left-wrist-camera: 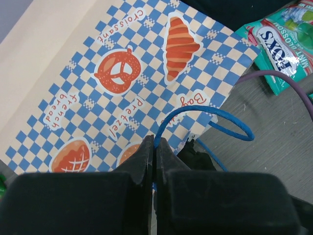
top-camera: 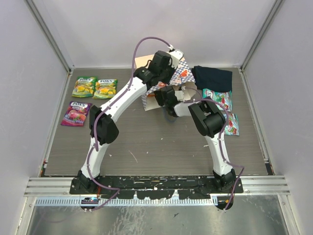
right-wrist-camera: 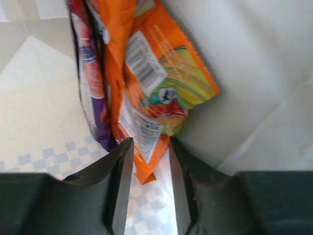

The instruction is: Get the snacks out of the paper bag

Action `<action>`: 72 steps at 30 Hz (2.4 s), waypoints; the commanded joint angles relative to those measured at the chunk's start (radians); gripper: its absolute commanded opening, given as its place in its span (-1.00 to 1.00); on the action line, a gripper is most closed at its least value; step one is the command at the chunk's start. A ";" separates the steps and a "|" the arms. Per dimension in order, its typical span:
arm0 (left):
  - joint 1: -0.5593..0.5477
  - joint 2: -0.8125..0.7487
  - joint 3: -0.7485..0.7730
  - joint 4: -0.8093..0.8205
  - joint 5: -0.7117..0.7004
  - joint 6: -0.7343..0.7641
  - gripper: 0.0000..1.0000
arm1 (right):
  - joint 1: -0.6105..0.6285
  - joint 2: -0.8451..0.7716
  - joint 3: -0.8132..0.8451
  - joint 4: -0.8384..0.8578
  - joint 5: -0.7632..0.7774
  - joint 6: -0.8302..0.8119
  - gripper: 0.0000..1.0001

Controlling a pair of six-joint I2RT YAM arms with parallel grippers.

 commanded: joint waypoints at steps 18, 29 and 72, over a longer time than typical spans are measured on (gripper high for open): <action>0.084 -0.153 -0.163 0.152 -0.077 0.071 -1.00 | 0.005 -0.627 -0.476 -0.109 -0.152 -0.179 -0.99; 0.156 -0.242 -0.314 0.231 -0.037 0.041 -1.00 | 0.006 -1.273 -0.709 -0.713 -0.164 -0.314 -0.99; 0.150 -0.372 -0.872 0.770 0.054 -0.274 -1.00 | -0.026 -0.993 -0.424 -0.754 0.139 -0.483 0.90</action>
